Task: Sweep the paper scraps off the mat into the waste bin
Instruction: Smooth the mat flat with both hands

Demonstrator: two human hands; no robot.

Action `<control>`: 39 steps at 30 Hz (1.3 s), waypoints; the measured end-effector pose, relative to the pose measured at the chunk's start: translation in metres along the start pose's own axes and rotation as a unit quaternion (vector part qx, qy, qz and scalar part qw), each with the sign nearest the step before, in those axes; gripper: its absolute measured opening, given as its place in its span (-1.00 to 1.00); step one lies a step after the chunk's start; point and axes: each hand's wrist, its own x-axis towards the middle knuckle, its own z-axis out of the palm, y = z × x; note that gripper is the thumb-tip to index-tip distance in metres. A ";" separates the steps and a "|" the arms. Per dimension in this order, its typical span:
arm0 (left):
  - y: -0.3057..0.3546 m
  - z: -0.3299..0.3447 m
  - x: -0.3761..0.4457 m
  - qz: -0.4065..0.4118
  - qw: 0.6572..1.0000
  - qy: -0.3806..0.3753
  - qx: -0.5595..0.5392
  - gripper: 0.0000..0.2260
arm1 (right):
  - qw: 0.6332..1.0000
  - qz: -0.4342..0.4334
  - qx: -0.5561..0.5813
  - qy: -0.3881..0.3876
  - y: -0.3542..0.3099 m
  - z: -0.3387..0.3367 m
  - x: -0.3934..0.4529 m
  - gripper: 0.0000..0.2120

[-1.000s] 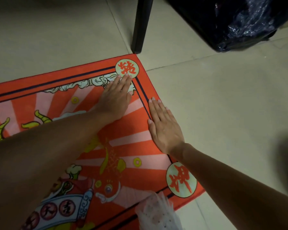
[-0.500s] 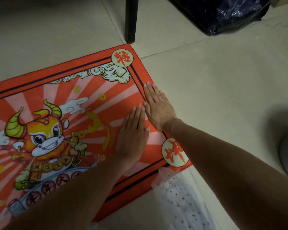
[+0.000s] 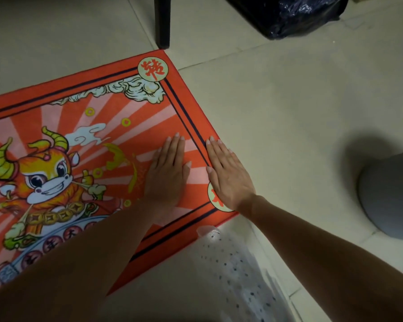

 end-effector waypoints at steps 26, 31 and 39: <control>0.043 0.004 -0.061 0.043 0.998 -0.025 -0.031 -0.44 | 0.999 0.035 -0.030 -0.008 -0.001 -0.002 -0.030 -0.45; 0.051 -0.004 -0.058 0.055 0.989 -0.030 -0.134 -0.48 | 0.995 0.098 -0.025 0.020 -0.033 0.009 -0.032 -0.45; 0.025 -0.018 -0.090 0.075 0.981 -0.028 -0.177 -0.50 | 0.995 0.091 -0.026 0.010 -0.058 0.018 -0.049 -0.44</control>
